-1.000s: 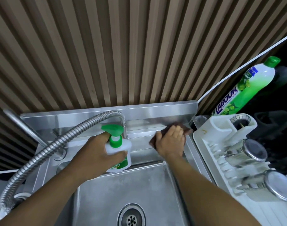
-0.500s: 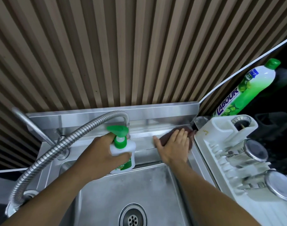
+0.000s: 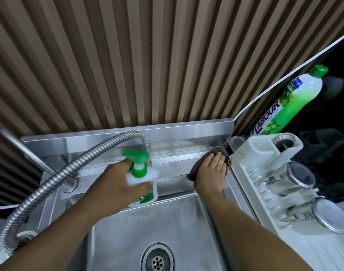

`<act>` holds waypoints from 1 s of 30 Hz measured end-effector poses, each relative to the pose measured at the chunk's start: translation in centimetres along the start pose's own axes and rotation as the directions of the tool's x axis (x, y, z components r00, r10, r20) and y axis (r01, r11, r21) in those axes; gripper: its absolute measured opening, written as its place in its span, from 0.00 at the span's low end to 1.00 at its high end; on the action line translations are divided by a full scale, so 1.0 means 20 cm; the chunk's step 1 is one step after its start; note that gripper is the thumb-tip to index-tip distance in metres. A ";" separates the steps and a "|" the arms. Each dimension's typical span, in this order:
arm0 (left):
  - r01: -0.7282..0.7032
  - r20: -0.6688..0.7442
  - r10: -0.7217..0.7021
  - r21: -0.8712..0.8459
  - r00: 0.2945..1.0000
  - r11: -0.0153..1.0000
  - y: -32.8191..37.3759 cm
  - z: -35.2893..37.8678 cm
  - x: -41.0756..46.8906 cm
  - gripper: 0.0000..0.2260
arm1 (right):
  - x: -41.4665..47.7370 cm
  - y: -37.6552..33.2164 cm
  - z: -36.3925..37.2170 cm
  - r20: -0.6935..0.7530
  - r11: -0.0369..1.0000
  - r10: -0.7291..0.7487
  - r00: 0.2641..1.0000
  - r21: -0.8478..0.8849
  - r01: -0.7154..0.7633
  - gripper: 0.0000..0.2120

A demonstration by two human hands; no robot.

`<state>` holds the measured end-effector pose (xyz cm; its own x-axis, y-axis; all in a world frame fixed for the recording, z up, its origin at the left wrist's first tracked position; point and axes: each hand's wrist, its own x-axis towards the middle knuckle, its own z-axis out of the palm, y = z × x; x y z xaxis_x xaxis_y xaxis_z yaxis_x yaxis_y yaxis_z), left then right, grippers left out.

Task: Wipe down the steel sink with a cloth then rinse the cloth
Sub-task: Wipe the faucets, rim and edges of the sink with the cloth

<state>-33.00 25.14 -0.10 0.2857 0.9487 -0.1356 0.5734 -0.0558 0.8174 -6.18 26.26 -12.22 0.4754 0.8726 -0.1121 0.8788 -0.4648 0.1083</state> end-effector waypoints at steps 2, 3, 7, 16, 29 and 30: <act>-0.001 -0.003 0.001 -0.005 1.000 1.000 0.00 -0.01 0.00 0.13 | -0.06 -0.04 0.03 -0.044 0.994 -0.109 0.993 0.024 0.110 0.46; 0.000 -0.003 0.000 -0.011 1.000 1.000 0.00 -0.02 0.01 0.15 | -0.08 -0.06 0.04 -0.059 0.986 -0.160 0.985 0.034 0.162 0.45; 0.012 0.005 -0.012 -0.022 1.000 1.000 0.01 -0.02 0.01 0.18 | -0.17 -0.15 0.08 -0.149 0.926 -0.360 0.921 0.068 0.372 0.47; 0.035 -0.002 -0.035 -0.003 0.999 0.999 0.01 -0.02 0.01 0.17 | -0.18 -0.12 0.07 -0.138 0.882 -0.408 0.903 0.198 0.429 0.43; 0.006 0.002 -0.006 -0.001 1.000 1.000 0.00 -0.01 0.03 0.14 | -0.23 0.17 -0.02 0.074 0.993 -0.091 0.993 0.078 0.085 0.41; 0.002 0.000 -0.002 0.003 1.000 1.000 0.00 -0.01 0.03 0.14 | -0.20 0.17 -0.03 0.097 0.993 -0.103 0.990 0.073 0.096 0.42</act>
<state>-32.98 25.84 -0.06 0.2847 0.9487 -0.1376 0.5762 -0.0547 0.8155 -5.06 21.35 -10.86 0.3843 0.8970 -0.2184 0.9211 -0.3886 0.0247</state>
